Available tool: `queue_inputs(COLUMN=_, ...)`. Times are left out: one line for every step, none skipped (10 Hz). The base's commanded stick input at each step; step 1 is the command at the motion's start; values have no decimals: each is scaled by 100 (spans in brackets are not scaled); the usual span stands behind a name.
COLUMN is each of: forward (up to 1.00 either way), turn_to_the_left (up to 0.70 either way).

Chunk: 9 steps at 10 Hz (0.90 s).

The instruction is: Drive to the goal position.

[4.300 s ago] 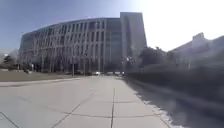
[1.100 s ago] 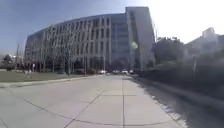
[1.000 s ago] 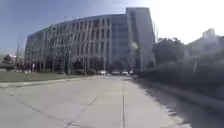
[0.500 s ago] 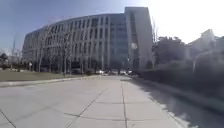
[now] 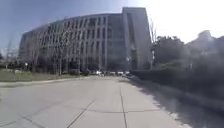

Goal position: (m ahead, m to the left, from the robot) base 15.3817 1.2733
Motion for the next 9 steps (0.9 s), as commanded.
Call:
queue_inputs(forward=100, turn_to_the_left=3)
queue_inputs(forward=100, turn_to_the_left=3)
queue_inputs(forward=100, turn_to_the_left=5)
queue_inputs(forward=100, turn_to_the_left=14)
queue_inputs(forward=100, turn_to_the_left=33)
queue_inputs(forward=100, turn_to_the_left=37)
queue_inputs(forward=100, turn_to_the_left=24)
queue_inputs(forward=100, turn_to_the_left=11)
queue_inputs(forward=100, turn_to_the_left=3)
